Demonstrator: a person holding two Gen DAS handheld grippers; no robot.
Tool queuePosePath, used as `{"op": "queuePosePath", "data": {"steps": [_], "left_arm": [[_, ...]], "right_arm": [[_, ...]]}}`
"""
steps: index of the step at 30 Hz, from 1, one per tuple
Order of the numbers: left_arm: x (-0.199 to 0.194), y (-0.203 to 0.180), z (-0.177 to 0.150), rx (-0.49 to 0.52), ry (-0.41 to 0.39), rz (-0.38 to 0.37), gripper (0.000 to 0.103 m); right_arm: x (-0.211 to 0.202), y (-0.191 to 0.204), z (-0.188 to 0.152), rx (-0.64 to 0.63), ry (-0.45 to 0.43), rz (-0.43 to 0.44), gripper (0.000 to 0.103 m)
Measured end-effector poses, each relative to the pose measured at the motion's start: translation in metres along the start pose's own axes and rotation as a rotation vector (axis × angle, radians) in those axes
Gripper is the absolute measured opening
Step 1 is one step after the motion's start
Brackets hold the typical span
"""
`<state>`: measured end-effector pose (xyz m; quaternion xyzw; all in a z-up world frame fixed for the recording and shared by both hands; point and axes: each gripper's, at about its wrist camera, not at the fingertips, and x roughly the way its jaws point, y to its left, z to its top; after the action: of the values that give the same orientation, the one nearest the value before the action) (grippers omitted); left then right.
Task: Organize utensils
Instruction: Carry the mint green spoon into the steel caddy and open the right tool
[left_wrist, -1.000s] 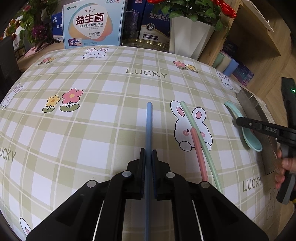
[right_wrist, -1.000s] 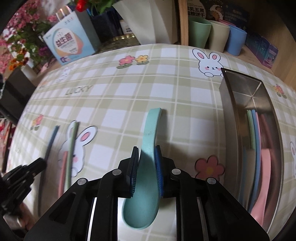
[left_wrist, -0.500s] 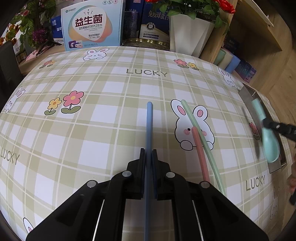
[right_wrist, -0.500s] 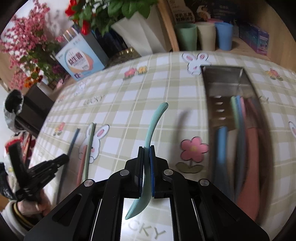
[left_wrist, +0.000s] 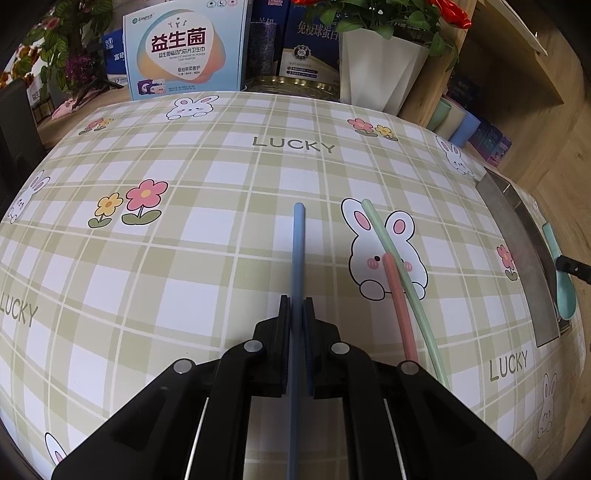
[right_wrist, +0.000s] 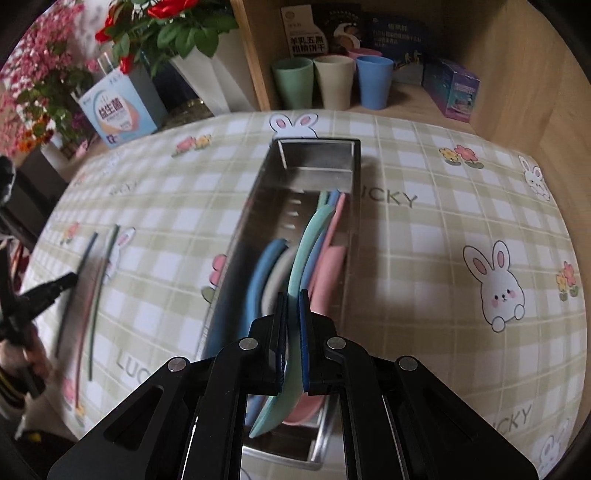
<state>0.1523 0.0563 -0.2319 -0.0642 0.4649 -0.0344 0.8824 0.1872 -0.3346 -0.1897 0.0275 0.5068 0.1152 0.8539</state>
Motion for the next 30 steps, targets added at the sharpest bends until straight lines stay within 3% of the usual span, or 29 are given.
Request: {"op": "queuePosePath", "data": {"steps": [18,24,30], "left_arm": [[0.001,-0.002,0.001,-0.003,0.010,-0.002,0.008],[0.002,0.002,0.005,0.003,0.041,-0.021,0.008],[0.006,0.008,0.015,0.009,0.112,-0.079,0.008]], "right_arm": [[0.021,0.004,-0.003,-0.049,0.053,-0.106,0.008],[0.010,0.006,0.000,-0.054,0.025,-0.126,0.008],[-0.012,0.017,0.001,-0.025,-0.058,-0.139,0.009]]}}
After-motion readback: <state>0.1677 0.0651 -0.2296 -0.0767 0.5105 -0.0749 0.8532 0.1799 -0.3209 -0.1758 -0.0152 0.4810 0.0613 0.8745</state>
